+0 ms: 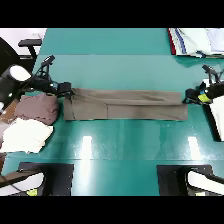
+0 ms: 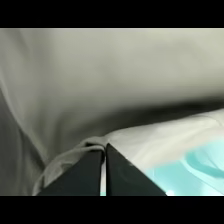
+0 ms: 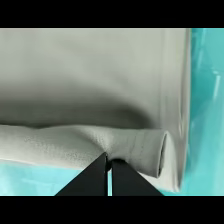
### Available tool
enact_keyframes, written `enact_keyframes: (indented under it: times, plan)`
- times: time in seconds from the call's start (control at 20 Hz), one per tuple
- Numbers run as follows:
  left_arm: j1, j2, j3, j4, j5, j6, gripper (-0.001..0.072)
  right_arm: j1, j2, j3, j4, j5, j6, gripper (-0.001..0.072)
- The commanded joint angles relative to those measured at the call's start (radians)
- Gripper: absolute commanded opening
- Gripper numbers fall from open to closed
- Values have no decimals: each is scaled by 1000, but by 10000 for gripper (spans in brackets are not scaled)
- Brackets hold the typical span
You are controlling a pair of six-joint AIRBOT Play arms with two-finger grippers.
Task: Fold the shirts.
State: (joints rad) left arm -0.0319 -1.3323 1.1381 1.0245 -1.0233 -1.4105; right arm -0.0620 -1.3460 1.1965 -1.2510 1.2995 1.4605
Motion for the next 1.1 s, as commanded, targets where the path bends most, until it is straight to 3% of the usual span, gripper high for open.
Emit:
enact_keyframes:
  times: [0.0,0.1,0.15,0.2,0.25,0.3,0.5,0.55,0.6,0.7,0.85,1.05]
  plan:
    - [1,-150,67,0,65,17,25,15,-174,147,44,-17,5,15]
    - [1,-164,67,1,98,23,27,15,-230,204,56,-16,5,16]
    - [1,-161,67,-2,114,23,146,15,-249,226,56,-16,5,39]
    - [1,-160,70,-8,118,21,395,15,-262,242,56,-14,5,226]
    - [2,-160,76,-11,112,20,495,12,-269,253,55,-10,4,371]
    - [2,-160,92,-11,87,20,500,3,-271,257,57,-5,-10,417]
    - [2,-160,180,-18,-56,24,498,-100,-240,201,160,73,-151,418]
    - [2,-159,183,-31,-67,24,332,-138,-223,162,193,72,-180,426]
    - [2,-158,183,-43,-70,24,51,-179,-209,121,211,66,-195,499]
    - [0,-158,183,-83,-71,24,26,-262,-194,39,214,58,-205,580]
    - [-16,-158,183,-162,-60,24,25,-342,-216,-49,272,67,-252,580]
    - [-131,-161,183,-142,-32,19,24,-329,-286,-75,407,62,-292,574]
